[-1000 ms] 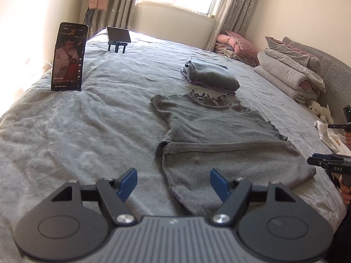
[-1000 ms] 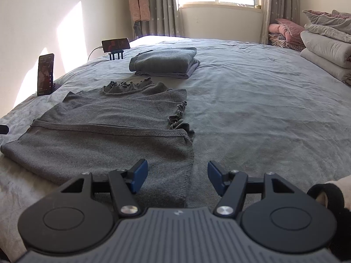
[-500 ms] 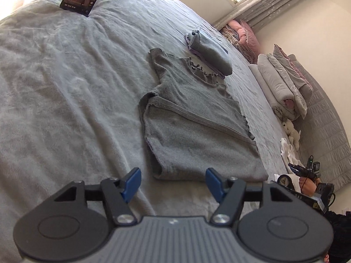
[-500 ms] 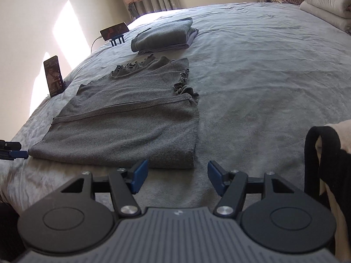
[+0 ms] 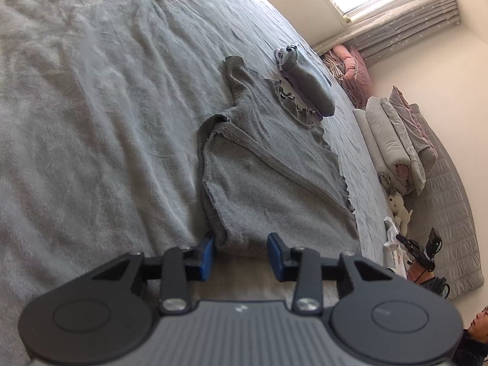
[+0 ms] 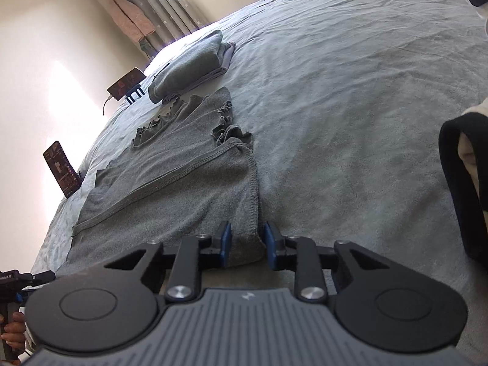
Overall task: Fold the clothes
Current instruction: 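Grasp the sweater side edge with both grippers and fold it across the body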
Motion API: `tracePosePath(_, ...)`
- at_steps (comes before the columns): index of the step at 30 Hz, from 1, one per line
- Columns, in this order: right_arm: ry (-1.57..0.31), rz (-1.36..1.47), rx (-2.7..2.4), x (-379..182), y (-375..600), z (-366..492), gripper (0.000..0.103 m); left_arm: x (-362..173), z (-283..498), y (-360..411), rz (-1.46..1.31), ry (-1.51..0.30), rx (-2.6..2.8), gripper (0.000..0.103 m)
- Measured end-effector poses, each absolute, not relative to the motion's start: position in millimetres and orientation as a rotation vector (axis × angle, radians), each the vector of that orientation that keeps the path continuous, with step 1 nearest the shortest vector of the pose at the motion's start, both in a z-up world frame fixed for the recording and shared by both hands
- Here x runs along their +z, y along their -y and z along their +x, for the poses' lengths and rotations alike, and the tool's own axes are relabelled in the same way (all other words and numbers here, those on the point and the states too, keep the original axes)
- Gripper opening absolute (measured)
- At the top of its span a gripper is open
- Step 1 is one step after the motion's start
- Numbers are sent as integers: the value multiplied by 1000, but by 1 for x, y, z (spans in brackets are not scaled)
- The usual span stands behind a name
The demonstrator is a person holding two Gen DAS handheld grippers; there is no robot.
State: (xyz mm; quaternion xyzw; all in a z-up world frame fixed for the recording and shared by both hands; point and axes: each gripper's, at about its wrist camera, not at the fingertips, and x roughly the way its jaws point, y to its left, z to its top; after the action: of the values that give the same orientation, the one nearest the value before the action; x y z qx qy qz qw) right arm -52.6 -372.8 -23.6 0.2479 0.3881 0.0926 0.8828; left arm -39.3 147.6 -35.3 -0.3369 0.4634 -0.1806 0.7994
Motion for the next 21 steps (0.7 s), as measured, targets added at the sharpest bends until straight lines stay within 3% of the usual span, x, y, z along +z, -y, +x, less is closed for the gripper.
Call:
tracePosePath(2, -812, 556, 194, -24, 378, -54, 11, -43, -37, -151, -760, -1023, -394, 7)
tracePosePath(10, -770, 675, 219, -1, 385, -52, 10, -37, -39, -164, -939, -920, -449, 5)
tracePosePath(21, -657, 717, 222, 38, 382, -7, 10, 6, 8, -163, -976, -729, -450, 5)
